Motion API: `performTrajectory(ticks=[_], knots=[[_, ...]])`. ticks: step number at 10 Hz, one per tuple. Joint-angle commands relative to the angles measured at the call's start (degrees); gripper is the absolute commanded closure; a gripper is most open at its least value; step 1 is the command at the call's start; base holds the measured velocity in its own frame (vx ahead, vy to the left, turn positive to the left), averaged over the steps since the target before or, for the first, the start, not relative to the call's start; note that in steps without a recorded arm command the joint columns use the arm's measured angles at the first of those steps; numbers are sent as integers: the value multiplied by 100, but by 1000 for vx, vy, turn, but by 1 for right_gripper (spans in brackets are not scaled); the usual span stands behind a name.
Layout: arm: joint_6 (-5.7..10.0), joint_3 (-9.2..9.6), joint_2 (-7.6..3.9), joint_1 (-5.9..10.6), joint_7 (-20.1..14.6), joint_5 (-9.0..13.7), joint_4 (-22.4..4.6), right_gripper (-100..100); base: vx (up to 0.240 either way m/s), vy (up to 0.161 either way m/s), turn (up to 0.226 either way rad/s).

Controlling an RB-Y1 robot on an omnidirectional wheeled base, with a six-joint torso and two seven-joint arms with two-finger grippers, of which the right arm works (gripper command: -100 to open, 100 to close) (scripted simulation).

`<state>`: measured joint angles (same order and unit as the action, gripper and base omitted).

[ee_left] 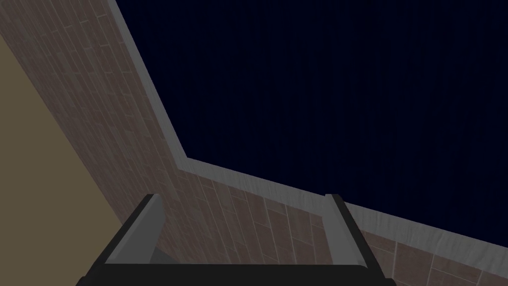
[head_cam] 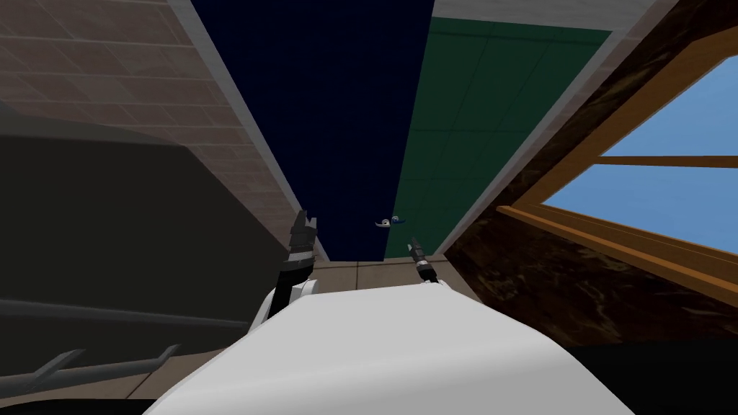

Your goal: Pull the door open

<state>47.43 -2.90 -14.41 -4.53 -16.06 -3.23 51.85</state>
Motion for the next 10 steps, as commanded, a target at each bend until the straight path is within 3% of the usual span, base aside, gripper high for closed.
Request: performTrajectory(ticks=[1,7,8,9,10], knots=[[44,-19,-31,55,-47,5,-235,-100,189,7,13],[225,-74,-127,289,-154,24,-979,-100,139,-5,10],[223,-70,-120,295,-139,24,-953,-100,57,0,3],[222,-238,-213,221,-106,112,-1056,-100,-21,-30,43],[222,-238,-213,221,-106,112,-1056,-100,-35,-40,27]])
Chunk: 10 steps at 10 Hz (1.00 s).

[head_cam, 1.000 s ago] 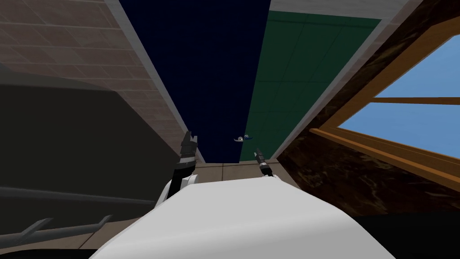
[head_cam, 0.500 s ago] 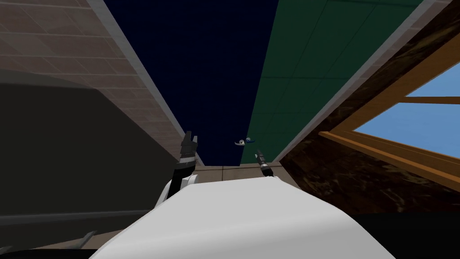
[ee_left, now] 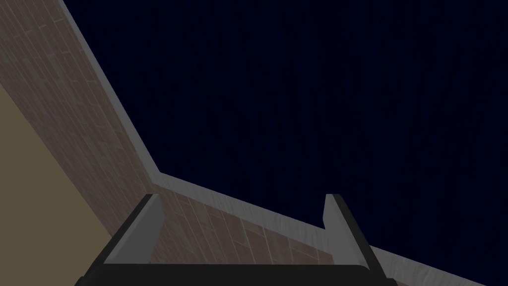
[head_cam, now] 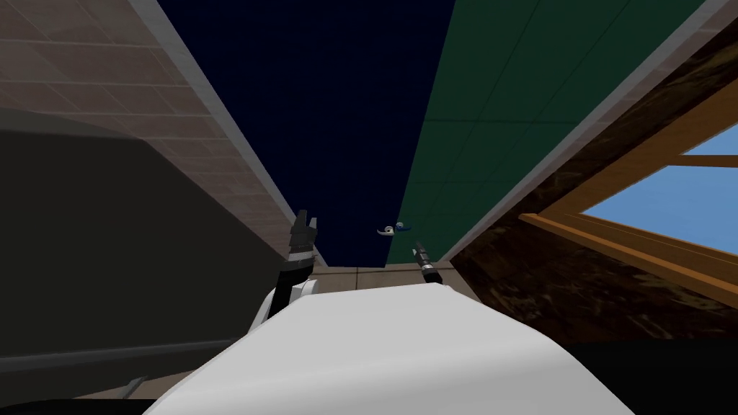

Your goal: Pull the door open

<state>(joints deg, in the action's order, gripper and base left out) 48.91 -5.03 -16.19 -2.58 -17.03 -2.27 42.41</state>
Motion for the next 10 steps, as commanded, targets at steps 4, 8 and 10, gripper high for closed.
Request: performTrajectory(ticks=[4,8,10], knots=[[48,-534,-250,-122,132,291,-367,-100,-12,-35,124],[35,-942,-363,-170,272,519,-577,-100,31,-47,148],[37,-1137,-354,-129,366,634,-688,-100,73,-86,251]])
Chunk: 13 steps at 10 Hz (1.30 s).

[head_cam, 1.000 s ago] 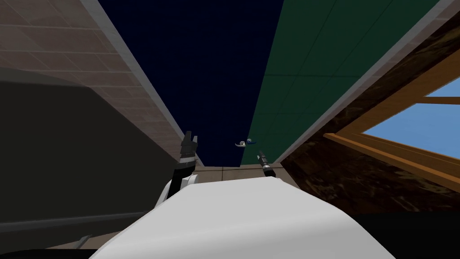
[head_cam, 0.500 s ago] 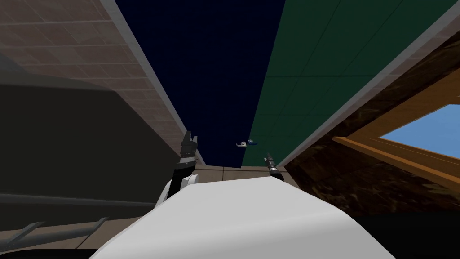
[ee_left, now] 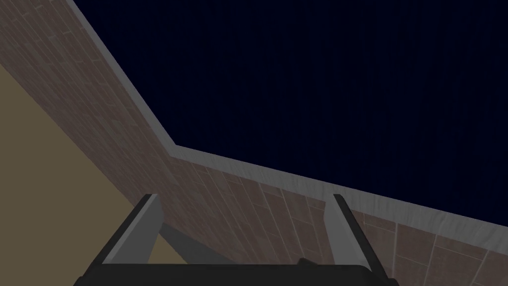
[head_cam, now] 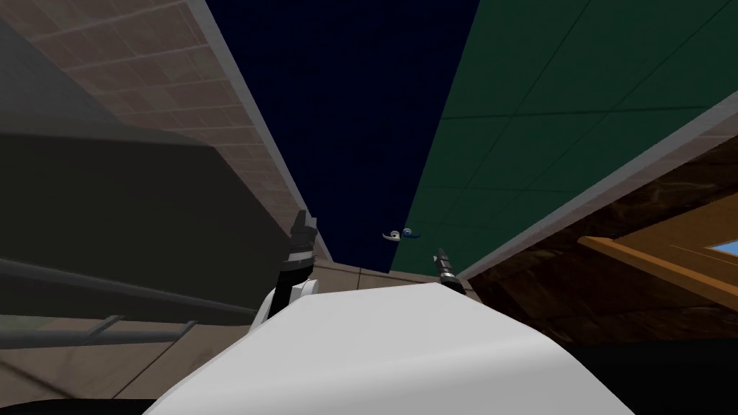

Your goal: Pull the door open

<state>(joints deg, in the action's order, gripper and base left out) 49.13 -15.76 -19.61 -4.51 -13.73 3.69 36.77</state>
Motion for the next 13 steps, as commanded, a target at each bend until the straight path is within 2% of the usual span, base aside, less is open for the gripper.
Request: performTrajectory(ticks=[1,3,4,5,8,9,13], knots=[[24,-113,46,131,84,72,-162,-100,105,-139,283],[50,-47,251,323,143,52,-162,-100,151,-118,302],[50,-47,251,323,143,52,-162,-100,126,-18,53],[71,78,424,474,161,-5,-124,-100,178,102,251],[31,74,415,461,152,-2,-89,-100,70,76,17],[31,74,415,461,152,-2,-89,100,0,0,0],[31,74,415,461,152,-2,-89,100,-7,-6,7]])
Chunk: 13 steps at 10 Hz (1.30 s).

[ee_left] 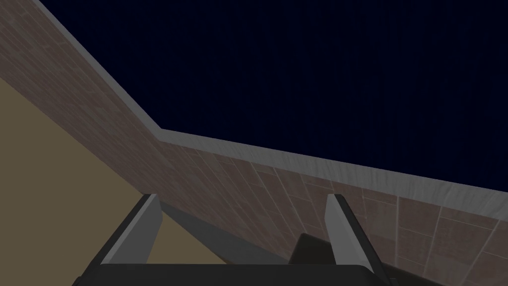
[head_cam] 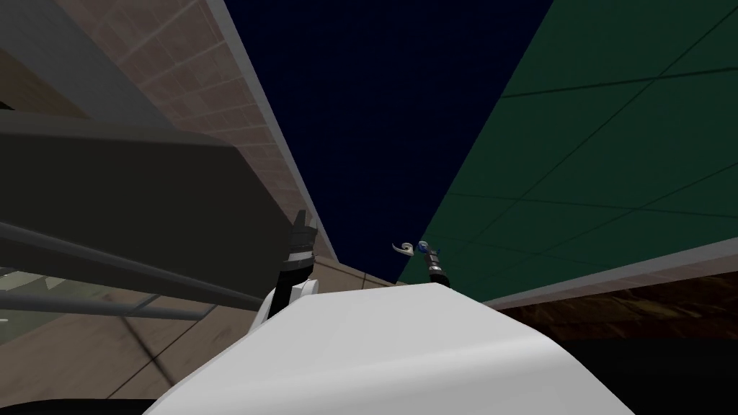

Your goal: Pull the door open

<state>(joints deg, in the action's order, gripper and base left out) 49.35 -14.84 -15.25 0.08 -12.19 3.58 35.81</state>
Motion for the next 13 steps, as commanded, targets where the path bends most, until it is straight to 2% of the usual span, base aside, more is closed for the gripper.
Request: performTrajectory(ticks=[1,2,3,4,6,7,13], knots=[[8,-18,-20,2,-2,9,8,100,0,0,0],[2,-116,-165,-105,-17,70,-78,100,-72,-55,-168],[9,-142,-217,-129,-26,91,-111,100,-129,-95,-70],[23,-189,-318,-174,-45,131,-178,100,-146,-88,-100],[23,-189,-318,-174,-45,131,-178,100,-96,-30,-49],[57,-123,-317,-141,-99,93,-211,-100,-130,59,28],[158,135,-266,-163,-321,-60,-74,-100,-181,108,38]])
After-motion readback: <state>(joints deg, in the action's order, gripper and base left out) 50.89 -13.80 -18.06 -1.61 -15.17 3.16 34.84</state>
